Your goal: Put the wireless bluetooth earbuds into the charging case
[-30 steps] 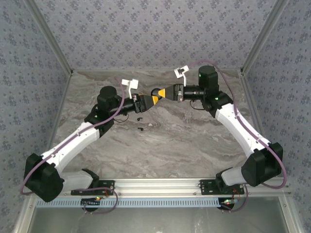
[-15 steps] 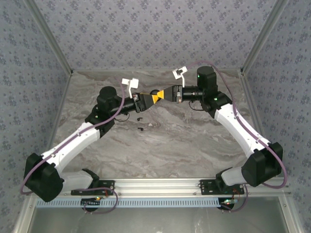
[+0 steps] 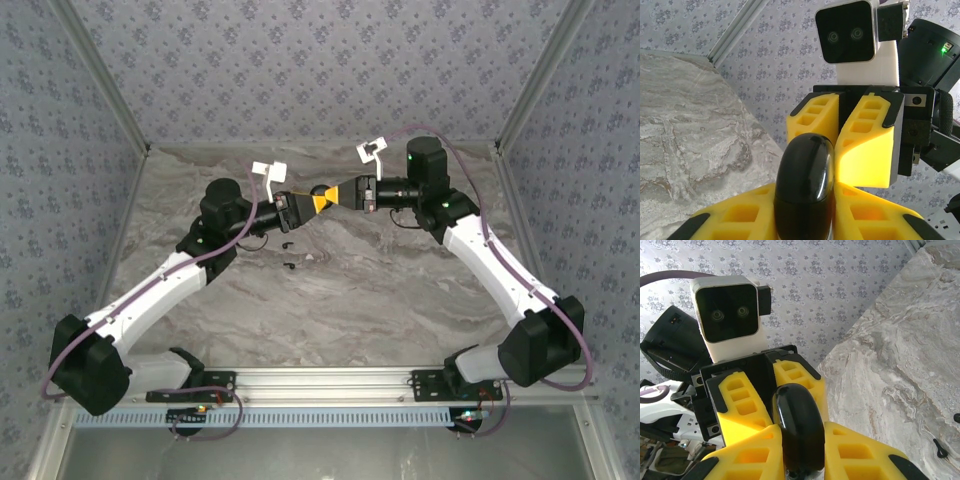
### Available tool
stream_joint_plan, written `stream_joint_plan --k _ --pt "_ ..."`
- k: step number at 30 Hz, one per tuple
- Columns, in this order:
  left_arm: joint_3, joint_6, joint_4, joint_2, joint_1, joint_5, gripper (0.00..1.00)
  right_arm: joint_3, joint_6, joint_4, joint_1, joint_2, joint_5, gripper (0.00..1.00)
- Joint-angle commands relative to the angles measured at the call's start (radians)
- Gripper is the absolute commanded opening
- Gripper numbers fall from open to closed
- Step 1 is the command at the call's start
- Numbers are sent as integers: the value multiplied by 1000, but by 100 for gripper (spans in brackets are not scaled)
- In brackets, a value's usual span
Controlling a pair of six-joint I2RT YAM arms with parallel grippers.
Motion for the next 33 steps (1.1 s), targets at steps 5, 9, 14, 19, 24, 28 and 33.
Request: stream_joint_plan --k 5,9,14,19,24,28,33 --pt "13 18 3 4 -15 -20 16 15 -35 -47 13 -33 -5 21" --pt "30 46 -28 10 -14 -21 15 33 -86 -125 16 -42 31 30" --pt "84 209 -129 20 -16 -2 16 76 -212 -310 14 -76 176 45" --pt "55 471 -105 12 -35 27 17 127 -310 -463 14 -91 233 49" --pt "56 668 -149 9 -44 48 15 128 -350 -524 16 -109 258 51" --pt "36 768 -146 1 -55 56 13 134 -382 -561 27 -109 241 52" --pt "17 801 -116 4 -55 76 12 144 -427 -610 57 -101 240 54"
